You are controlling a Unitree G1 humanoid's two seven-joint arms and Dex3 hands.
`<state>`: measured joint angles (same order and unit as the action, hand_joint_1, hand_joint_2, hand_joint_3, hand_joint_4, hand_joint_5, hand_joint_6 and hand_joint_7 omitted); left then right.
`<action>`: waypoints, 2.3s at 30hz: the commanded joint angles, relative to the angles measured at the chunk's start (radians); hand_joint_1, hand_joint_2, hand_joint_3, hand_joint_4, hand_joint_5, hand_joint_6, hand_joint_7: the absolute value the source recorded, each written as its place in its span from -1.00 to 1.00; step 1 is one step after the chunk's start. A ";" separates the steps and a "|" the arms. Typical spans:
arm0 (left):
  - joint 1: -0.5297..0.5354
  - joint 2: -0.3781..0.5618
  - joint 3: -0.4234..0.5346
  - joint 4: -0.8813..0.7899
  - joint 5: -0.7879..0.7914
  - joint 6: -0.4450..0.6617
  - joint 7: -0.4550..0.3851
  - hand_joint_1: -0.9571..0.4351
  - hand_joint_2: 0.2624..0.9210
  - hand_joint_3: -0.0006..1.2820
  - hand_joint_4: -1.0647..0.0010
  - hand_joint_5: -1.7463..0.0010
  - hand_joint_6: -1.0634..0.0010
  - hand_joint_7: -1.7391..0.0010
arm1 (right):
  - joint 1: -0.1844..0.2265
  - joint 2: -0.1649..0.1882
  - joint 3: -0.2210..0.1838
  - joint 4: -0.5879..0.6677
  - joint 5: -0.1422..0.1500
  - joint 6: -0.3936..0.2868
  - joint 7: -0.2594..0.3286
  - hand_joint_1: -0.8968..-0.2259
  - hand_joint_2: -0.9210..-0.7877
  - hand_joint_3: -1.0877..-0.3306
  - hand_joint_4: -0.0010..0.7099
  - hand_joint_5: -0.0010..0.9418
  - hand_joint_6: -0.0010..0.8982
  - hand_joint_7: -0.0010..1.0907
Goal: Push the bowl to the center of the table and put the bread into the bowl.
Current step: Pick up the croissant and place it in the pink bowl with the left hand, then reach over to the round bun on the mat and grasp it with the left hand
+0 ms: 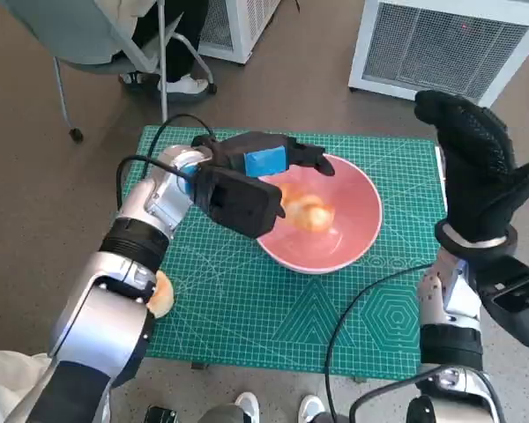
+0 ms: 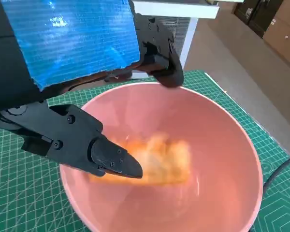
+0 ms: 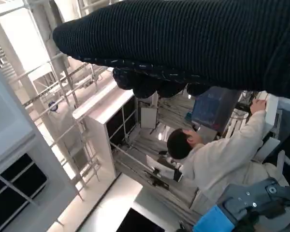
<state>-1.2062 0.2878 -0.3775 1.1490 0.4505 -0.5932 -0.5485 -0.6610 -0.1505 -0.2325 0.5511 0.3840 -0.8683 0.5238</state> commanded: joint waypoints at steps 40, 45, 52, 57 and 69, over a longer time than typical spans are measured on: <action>1.122 0.664 0.596 -1.366 -0.334 0.406 -0.261 0.31 0.56 -1.00 0.57 0.99 0.30 0.95 | -0.014 0.021 0.014 0.078 0.020 -0.032 0.034 -0.12 -1.00 -0.10 -0.04 -1.00 -0.29 -0.74; 1.197 0.653 0.621 -1.412 -0.325 0.428 -0.249 0.30 0.57 -1.00 0.55 0.99 0.28 0.96 | -0.026 0.026 0.013 0.097 0.028 -0.028 0.048 -0.11 -1.00 -0.09 -0.03 -0.99 -0.28 -0.74; 1.249 0.635 0.607 -1.399 -0.308 0.399 -0.219 0.28 0.56 -1.00 0.54 0.99 0.26 0.97 | -0.035 0.036 0.017 0.101 0.036 -0.017 0.061 -0.09 -1.00 -0.09 -0.02 -0.99 -0.27 -0.74; 1.260 0.623 0.577 -1.380 -0.293 0.396 -0.202 0.27 0.56 -1.00 0.54 1.00 0.26 0.98 | -0.035 0.038 0.018 0.094 0.044 -0.003 0.072 -0.08 -1.00 -0.09 -0.02 -0.99 -0.26 -0.74; 1.220 0.581 0.463 -1.237 -0.236 0.368 -0.151 0.22 0.57 -1.00 0.56 1.00 0.28 0.99 | -0.032 0.029 0.015 0.085 0.051 0.018 0.090 -0.09 -1.00 -0.10 -0.02 -0.99 -0.26 -0.75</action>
<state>0.0357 0.8829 0.1138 -0.1272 0.1972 -0.2140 -0.7162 -0.7011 -0.1165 -0.2170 0.6351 0.4287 -0.8656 0.6002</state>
